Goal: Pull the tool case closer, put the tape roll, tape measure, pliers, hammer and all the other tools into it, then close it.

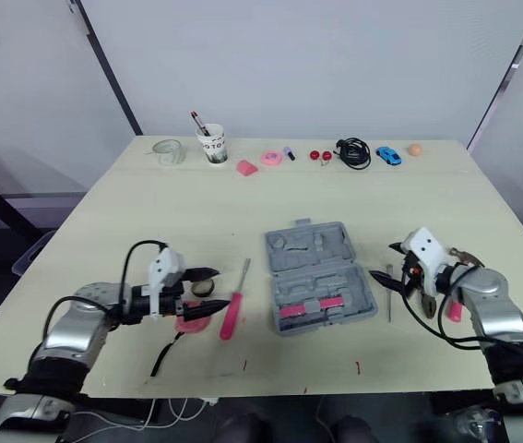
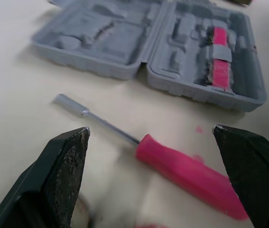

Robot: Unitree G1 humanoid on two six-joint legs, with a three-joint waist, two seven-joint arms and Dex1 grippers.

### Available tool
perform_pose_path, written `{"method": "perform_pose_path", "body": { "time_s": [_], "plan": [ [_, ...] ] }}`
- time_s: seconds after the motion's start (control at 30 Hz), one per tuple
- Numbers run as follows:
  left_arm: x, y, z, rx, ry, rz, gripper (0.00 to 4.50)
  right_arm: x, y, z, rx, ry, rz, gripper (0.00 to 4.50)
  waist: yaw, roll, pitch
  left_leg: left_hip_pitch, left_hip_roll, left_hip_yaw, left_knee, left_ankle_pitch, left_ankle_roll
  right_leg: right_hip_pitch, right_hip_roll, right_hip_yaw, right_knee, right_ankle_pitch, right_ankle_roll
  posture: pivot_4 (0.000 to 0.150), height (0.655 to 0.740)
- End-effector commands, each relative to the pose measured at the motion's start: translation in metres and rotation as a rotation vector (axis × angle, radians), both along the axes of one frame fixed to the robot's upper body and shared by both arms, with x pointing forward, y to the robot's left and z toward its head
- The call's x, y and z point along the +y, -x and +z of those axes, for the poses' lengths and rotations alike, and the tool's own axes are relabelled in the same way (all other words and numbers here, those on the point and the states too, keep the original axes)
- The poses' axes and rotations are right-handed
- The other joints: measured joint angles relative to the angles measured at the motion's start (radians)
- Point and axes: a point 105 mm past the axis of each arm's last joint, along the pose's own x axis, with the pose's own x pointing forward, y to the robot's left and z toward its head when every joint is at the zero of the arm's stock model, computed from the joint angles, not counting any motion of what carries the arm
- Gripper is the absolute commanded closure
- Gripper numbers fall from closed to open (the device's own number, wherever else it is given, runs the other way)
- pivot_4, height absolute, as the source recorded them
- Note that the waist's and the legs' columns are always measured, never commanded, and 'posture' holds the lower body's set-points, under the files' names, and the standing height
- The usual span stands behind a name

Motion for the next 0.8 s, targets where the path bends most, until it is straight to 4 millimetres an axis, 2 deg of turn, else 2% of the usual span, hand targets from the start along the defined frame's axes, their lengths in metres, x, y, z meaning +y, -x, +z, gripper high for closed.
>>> {"method": "perform_pose_path", "body": {
  "time_s": [0.03, 0.07, 0.17, 0.23, 0.27, 0.3, 0.33, 0.37, 0.4, 0.43, 0.8],
  "plan": [
    [-0.008, -0.011, 0.006, -0.034, -0.013, -0.030, 0.00, -0.003, -0.012, 0.005, -0.027, 0.043, -0.021, 0.54, 0.000, 0.000, 0.000, -0.002, 0.000, 0.000, 0.001, 0.000, 0.000, -0.001, 0.001, 0.000, 0.000, 0.000, 0.000, 0.150, 0.7400],
    [-0.011, -0.014, 0.006, -0.038, -0.012, -0.037, 0.00, -0.003, -0.016, 0.005, -0.028, 0.044, -0.029, 0.87, 0.000, 0.000, 0.000, -0.003, 0.001, 0.000, 0.001, 0.000, 0.000, -0.001, 0.002, 0.000, 0.000, 0.000, 0.000, 0.150, 0.7400],
    [-0.022, -0.024, 0.006, -0.016, -0.008, -0.050, 0.91, 0.007, -0.023, 0.003, -0.022, 0.070, -0.014, 2.35, -0.002, 0.000, 0.000, -0.003, 0.001, 0.000, 0.001, 0.000, 0.000, -0.001, 0.003, 0.000, 0.000, 0.000, 0.000, 0.150, 0.7400],
    [-0.027, -0.027, 0.005, -0.010, -0.010, -0.067, 1.91, 0.009, -0.026, -0.002, -0.019, 0.096, -0.010, 3.37, -0.004, 0.000, 0.000, -0.003, 0.001, 0.000, 0.001, 0.000, 0.000, -0.001, 0.003, 0.000, 0.000, 0.000, 0.000, 0.150, 0.7400],
    [-0.028, -0.028, 0.004, -0.010, -0.012, -0.073, 2.09, 0.010, -0.028, -0.003, -0.021, 0.106, -0.011, 3.55, -0.007, 0.000, 0.000, -0.003, 0.001, 0.000, 0.001, 0.000, 0.000, -0.001, 0.003, 0.000, 0.000, 0.000, 0.000, 0.150, 0.7400],
    [-0.029, -0.029, 0.003, -0.005, -0.017, -0.083, 2.71, 0.011, -0.029, -0.003, -0.023, 0.107, -0.012, 4.23, -0.009, 0.000, 0.000, -0.003, 0.001, 0.000, 0.001, 0.000, 0.000, -0.001, 0.003, 0.000, 0.000, 0.001, 0.001, 0.150, 0.7400],
    [-0.030, -0.029, 0.003, -0.001, -0.020, -0.089, 3.25, 0.013, -0.031, -0.004, -0.023, 0.106, -0.012, 4.50, -0.010, 0.000, 0.000, -0.003, 0.001, 0.000, 0.001, 0.000, 0.000, -0.001, 0.003, 0.000, 0.000, 0.001, 0.001, 0.150, 0.7400],
    [-0.031, -0.032, 0.003, 0.010, -0.011, -0.080, 3.52, 0.015, -0.032, -0.005, -0.021, 0.106, -0.012, 4.50, -0.014, 0.000, 0.000, -0.003, 0.001, 0.000, 0.001, 0.000, 0.000, -0.001, 0.003, 0.000, 0.000, 0.001, 0.001, 0.150, 0.7400],
    [-0.032, -0.034, 0.003, 0.014, -0.009, -0.073, 4.11, 0.017, -0.034, -0.007, -0.018, 0.116, -0.012, 4.50, -0.016, 0.000, 0.000, -0.003, 0.001, 0.000, 0.001, 0.000, 0.000, -0.001, 0.003, 0.000, 0.000, 0.001, 0.001, 0.150, 0.7400],
    [-0.032, -0.035, 0.002, 0.017, -0.012, -0.072, 4.47, 0.018, -0.035, -0.009, -0.020, 0.130, -0.009, 4.50, -0.019, 0.000, 0.000, -0.004, 0.001, 0.000, 0.001, 0.000, 0.000, -0.001, 0.003, -0.001, 0.000, 0.001, 0.001, 0.150, 0.7400],
    [-0.039, -0.041, -0.007, 0.033, -0.045, -0.082, 4.47, 0.040, -0.041, -0.019, -0.032, 0.135, 0.024, 4.50, -0.027, 0.000, 0.000, -0.003, 0.001, -0.002, 0.001, 0.000, 0.000, -0.001, 0.003, 0.000, 0.001, 0.001, 0.001, 0.150, 0.7400]
  ]
}}
